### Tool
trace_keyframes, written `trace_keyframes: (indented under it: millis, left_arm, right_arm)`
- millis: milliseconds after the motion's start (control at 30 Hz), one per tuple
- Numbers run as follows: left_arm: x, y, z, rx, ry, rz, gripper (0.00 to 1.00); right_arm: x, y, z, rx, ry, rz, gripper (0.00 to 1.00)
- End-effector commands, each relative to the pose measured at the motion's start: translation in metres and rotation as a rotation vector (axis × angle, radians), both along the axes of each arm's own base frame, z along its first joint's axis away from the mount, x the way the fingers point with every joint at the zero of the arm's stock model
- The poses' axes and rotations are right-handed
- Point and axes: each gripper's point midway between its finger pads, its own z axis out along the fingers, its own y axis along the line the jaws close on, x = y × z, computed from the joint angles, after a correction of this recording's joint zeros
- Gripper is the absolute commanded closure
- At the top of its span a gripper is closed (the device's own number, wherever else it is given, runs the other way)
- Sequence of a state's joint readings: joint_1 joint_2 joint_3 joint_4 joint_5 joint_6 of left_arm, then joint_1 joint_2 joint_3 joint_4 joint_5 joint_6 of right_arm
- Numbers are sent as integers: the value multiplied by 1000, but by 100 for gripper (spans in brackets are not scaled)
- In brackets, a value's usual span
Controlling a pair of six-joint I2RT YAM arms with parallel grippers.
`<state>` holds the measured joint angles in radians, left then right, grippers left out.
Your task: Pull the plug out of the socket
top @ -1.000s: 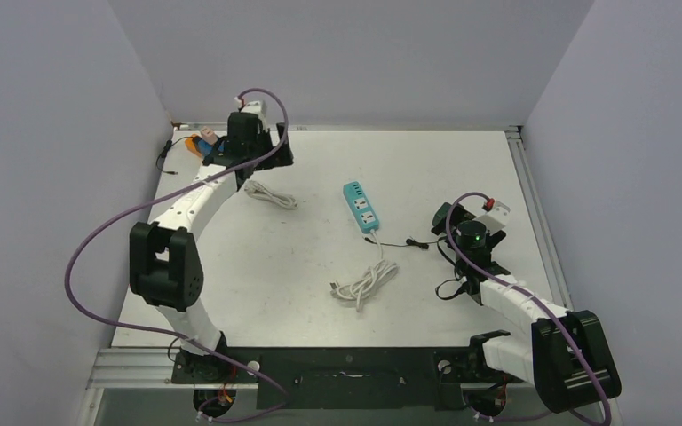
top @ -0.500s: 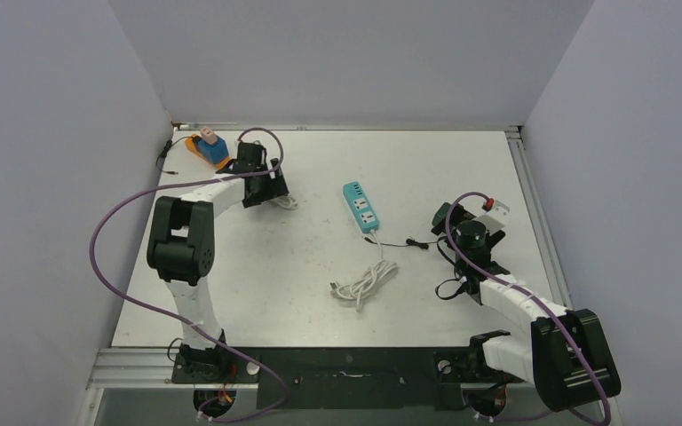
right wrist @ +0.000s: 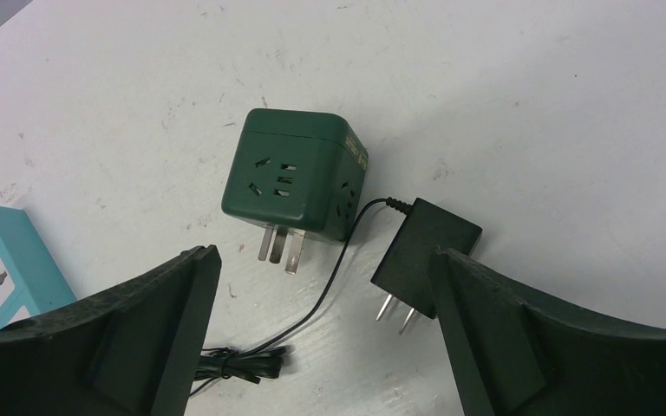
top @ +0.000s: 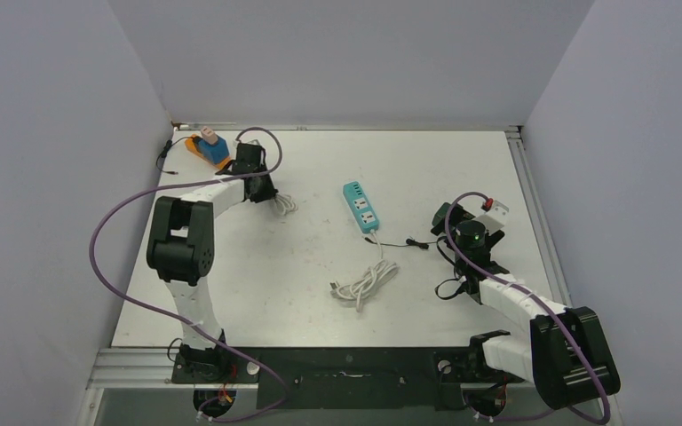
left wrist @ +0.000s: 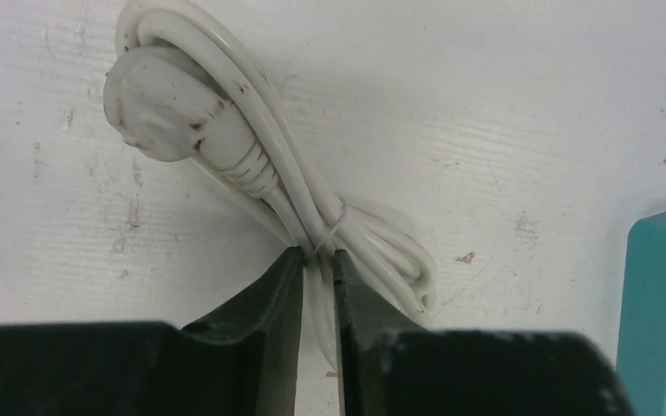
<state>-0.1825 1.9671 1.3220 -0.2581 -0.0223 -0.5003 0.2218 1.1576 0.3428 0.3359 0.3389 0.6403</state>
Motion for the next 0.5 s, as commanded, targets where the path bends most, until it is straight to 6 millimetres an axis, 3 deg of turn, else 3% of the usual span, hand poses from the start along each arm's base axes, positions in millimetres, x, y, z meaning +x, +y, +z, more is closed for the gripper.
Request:
trace_keyframes:
  millis: [0,233,333,467]
  left_arm:
    - [-23,-8,-2,-3,29,-26,91]
    - [-64,-35,-1,-38,72,-119,100]
    - [-70,-42,4,-70,66,-143,91]
    - [-59,-49,21,-135,4,-122,80]
  right_arm:
    - [6,0,8,11,-37,1,5]
    - [6,0,9,12,-40,0,5]
    - [6,1,10,15,-42,3,5]
    - [5,1,9,14,-42,4,5]
